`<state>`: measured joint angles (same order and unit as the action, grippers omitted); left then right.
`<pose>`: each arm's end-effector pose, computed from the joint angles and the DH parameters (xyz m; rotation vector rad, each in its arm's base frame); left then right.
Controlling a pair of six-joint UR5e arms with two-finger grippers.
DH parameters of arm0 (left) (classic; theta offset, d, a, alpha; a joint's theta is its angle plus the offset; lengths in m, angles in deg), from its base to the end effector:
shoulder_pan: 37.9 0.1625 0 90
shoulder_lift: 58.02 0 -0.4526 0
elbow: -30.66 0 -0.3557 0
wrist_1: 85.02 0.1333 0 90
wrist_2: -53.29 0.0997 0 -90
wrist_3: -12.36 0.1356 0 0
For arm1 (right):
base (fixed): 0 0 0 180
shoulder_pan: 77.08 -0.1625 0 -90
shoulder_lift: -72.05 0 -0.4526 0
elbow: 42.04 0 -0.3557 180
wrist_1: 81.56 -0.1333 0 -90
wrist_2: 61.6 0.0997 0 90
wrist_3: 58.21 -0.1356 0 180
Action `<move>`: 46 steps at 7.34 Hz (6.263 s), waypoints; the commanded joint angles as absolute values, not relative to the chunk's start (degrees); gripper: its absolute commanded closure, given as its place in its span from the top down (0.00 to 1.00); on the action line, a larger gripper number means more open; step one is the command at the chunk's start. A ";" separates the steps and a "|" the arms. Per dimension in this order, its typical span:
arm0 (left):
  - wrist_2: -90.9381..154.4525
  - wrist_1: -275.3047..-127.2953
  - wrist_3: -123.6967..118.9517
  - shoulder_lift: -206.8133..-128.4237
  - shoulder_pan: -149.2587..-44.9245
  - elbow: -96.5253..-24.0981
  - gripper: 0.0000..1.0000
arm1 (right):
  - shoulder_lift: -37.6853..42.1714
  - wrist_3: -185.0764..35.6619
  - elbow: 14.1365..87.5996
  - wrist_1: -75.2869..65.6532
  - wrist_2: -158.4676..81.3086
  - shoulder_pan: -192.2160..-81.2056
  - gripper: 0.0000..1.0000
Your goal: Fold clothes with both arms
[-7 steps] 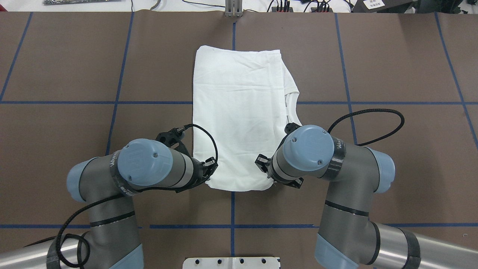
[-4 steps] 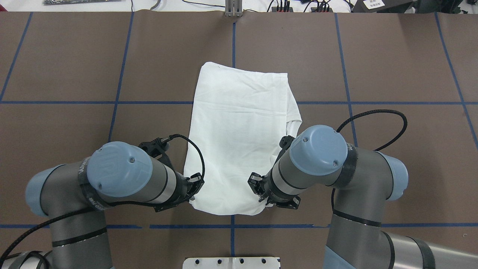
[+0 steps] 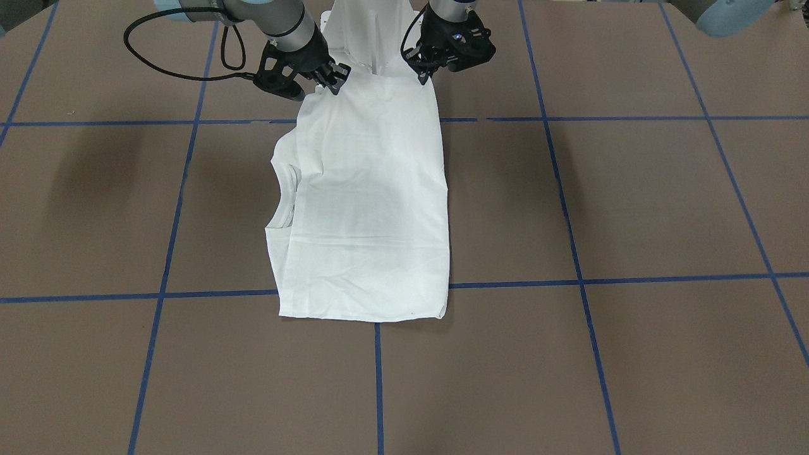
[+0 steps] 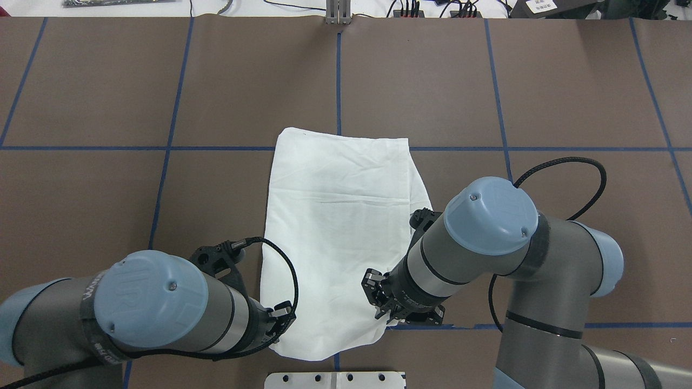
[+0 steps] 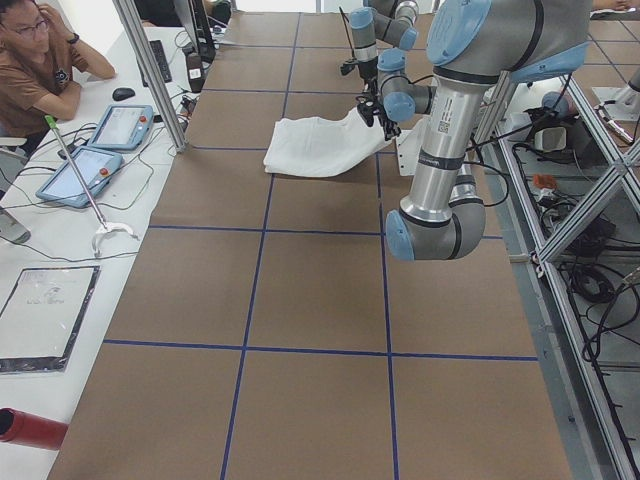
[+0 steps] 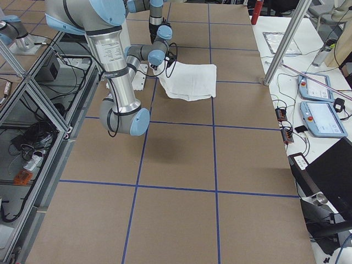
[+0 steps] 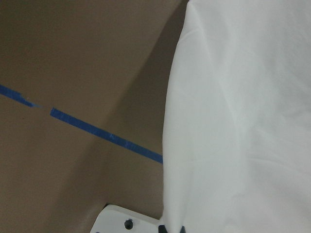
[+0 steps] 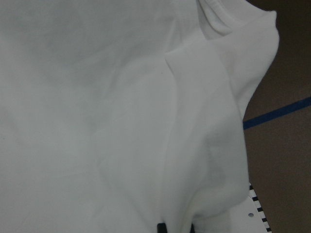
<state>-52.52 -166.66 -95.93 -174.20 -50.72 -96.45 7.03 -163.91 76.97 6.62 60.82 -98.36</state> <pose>0.4892 -0.2101 0.2443 -0.3012 0.9443 -0.3659 -0.4914 -0.2564 0.2669 -0.4736 -0.9721 0.3063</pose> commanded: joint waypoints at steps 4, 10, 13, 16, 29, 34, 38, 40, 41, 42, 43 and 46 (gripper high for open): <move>-55.51 -167.89 -87.85 -179.04 -64.94 -89.79 0.00 | 9.55 -156.31 75.83 6.33 48.19 -102.73 0.00; -58.51 -181.86 -86.17 -181.85 -72.87 -78.17 0.00 | 16.23 -151.63 61.51 0.26 48.00 -110.29 0.00; -58.51 -182.57 -86.08 -182.56 -74.02 -75.70 0.00 | 16.68 -151.55 60.80 0.44 48.53 -112.85 0.00; -58.42 -184.95 -86.17 -185.36 -75.51 -70.61 0.00 | 21.68 -151.63 53.34 0.44 48.52 -113.46 0.00; -58.07 -195.68 -86.87 -186.43 -77.52 -58.02 1.00 | 24.67 -152.95 41.19 -5.63 51.51 -116.87 1.00; -58.51 -190.17 -77.00 -180.76 -83.42 -64.65 1.00 | 24.07 -151.29 45.67 -5.10 52.93 -113.67 1.00; -58.33 -188.20 -72.63 -177.47 -83.51 -69.45 1.00 | 29.13 -130.07 40.09 1.49 43.36 -108.37 1.00; -58.42 -188.20 -72.63 -177.47 -83.69 -69.63 1.00 | 34.68 -126.51 30.25 0.36 41.51 -108.72 1.00; -58.42 -188.20 -72.63 -177.38 -83.86 -69.63 1.00 | 36.52 -125.80 25.94 -2.09 40.28 -108.81 1.00; -58.51 -188.20 -72.63 -177.47 -83.86 -69.71 1.00 | 37.50 -125.27 23.20 -4.20 40.18 -110.03 1.00; -58.51 -188.20 -72.63 -177.47 -83.86 -69.63 1.00 | 38.29 -123.09 20.83 -6.05 40.09 -112.30 1.00; -58.51 -188.20 -72.55 -177.38 -83.95 -69.80 1.00 | 38.56 -117.02 16.41 -11.95 40.26 -116.80 1.00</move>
<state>-58.50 -188.18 -72.67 -177.45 -83.89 -69.71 38.41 -118.90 17.54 -10.56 40.14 -115.22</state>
